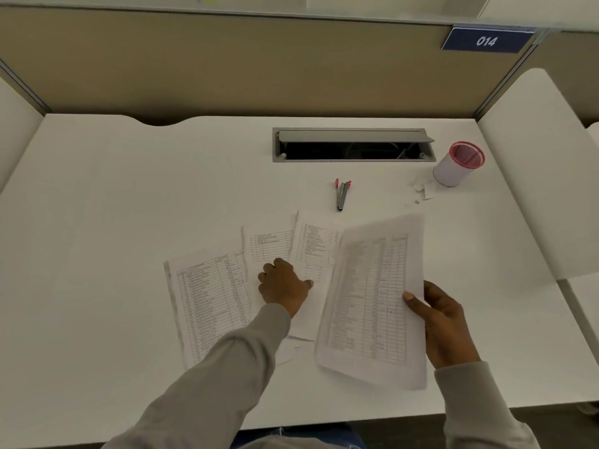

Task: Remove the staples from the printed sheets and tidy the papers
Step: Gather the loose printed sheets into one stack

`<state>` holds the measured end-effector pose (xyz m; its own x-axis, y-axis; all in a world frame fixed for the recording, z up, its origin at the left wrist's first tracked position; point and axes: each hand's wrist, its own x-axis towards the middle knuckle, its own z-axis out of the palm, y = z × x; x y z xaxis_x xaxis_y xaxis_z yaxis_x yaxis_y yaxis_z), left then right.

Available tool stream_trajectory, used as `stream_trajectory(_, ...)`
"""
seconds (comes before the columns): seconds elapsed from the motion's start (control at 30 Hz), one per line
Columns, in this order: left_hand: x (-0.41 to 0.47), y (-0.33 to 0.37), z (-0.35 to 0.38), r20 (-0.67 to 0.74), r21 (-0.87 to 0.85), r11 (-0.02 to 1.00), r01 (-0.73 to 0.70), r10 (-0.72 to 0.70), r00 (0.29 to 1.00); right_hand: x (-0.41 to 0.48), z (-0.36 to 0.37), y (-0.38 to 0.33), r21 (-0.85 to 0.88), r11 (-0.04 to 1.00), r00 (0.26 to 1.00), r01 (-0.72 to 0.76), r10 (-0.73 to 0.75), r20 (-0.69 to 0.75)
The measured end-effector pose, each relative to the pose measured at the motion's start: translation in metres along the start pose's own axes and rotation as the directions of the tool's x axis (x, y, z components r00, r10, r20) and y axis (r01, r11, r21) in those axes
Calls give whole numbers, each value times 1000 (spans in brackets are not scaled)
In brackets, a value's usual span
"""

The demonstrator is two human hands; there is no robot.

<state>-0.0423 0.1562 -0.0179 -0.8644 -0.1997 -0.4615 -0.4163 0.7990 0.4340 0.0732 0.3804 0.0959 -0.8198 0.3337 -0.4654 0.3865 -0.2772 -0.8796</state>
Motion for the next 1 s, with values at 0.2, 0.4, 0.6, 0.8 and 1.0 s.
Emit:
stream_trajectory(0.2, 0, 0, 0, 14, -193, 981, -20, 23, 1000, 2, 3, -9, -118, 993, 1000, 12, -14, -14)
stream_trajectory(0.4, 4, 1, -2, 37, -44, 999, 16, -14, 999, -11, 10, -42, -55, 997, 989, 60, -52, 137)
stream_trajectory(0.6, 11, 2, -6, 47, -69, 997, 29, -26, 999, -5, 9, -47, 66, 995, 987, 81, -89, 134)
stream_trajectory(0.8, 6, 0, -13, 89, -234, 970, -68, 91, 992, 36, 12, 25, -225, 972, 990, 73, -98, -103)
stream_trajectory(1.0, 6, -9, -26, 148, -459, 880, -124, 213, 966, 39, 17, 50, -316, 948, 975, 27, -94, -201)
